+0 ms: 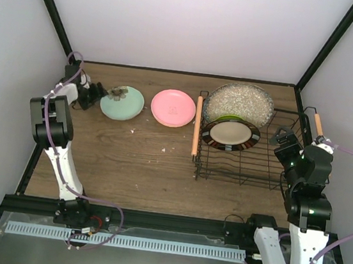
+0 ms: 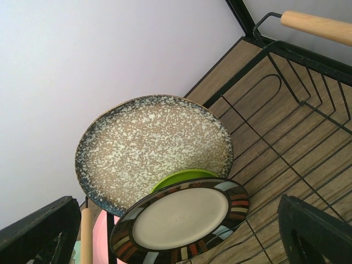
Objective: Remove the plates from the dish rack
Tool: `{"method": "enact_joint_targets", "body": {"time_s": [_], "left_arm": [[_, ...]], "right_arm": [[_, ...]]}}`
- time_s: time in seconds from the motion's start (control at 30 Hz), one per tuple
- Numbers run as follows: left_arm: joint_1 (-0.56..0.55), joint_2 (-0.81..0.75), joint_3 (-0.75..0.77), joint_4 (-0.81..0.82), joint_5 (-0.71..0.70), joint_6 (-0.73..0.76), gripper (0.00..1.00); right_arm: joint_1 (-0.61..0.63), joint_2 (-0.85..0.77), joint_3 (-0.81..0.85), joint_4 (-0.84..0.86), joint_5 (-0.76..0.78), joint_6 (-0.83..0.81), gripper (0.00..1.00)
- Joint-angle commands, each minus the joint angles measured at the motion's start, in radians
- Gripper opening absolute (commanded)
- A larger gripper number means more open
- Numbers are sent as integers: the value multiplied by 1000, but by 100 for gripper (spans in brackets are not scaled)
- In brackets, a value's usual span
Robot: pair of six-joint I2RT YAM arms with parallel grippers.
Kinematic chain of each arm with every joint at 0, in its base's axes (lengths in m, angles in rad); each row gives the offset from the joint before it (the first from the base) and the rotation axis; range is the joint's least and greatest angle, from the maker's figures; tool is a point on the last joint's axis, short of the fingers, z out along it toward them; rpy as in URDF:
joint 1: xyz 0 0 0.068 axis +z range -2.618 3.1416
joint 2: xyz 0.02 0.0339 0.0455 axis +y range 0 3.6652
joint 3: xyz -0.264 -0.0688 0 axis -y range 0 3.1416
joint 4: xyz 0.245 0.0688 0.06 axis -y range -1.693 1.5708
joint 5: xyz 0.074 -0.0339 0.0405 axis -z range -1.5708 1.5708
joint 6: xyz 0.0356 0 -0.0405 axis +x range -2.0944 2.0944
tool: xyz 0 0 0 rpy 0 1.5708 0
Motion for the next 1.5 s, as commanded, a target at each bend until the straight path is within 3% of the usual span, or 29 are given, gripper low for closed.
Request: {"method": "enact_joint_targets", "body": {"time_s": [0.0, 0.13, 0.27, 0.47, 0.57, 0.67, 0.8, 1.17, 1.47], "left_arm": [[31, -50, 211, -62, -122, 30, 89], [-31, -133, 420, -7, -5, 73, 88], [-241, -201, 583, -4, 133, 373, 87], [-640, -315, 537, -158, 176, 808, 86], [-849, -360, 442, -216, 69, 1026, 85], [-978, -400, 282, -143, -59, 1157, 85], [-1039, -372, 200, -71, -142, 1205, 84], [-1069, -181, 299, -39, -159, 1205, 82], [-1099, -71, 357, -26, -163, 1192, 63]], "right_arm": [[10, -17, 41, -28, 25, 10, 100], [10, -17, 26, -20, 22, 16, 100], [10, -6, 9, 9, 6, 13, 100], [10, -2, 23, 10, 11, 9, 100], [10, -20, 36, -14, 24, 13, 100], [10, -39, 48, -42, 38, 19, 100], [10, -65, 63, -80, 55, 26, 100], [10, -106, 77, -143, 74, 47, 100], [10, -118, 124, -199, 108, 52, 100]]}}
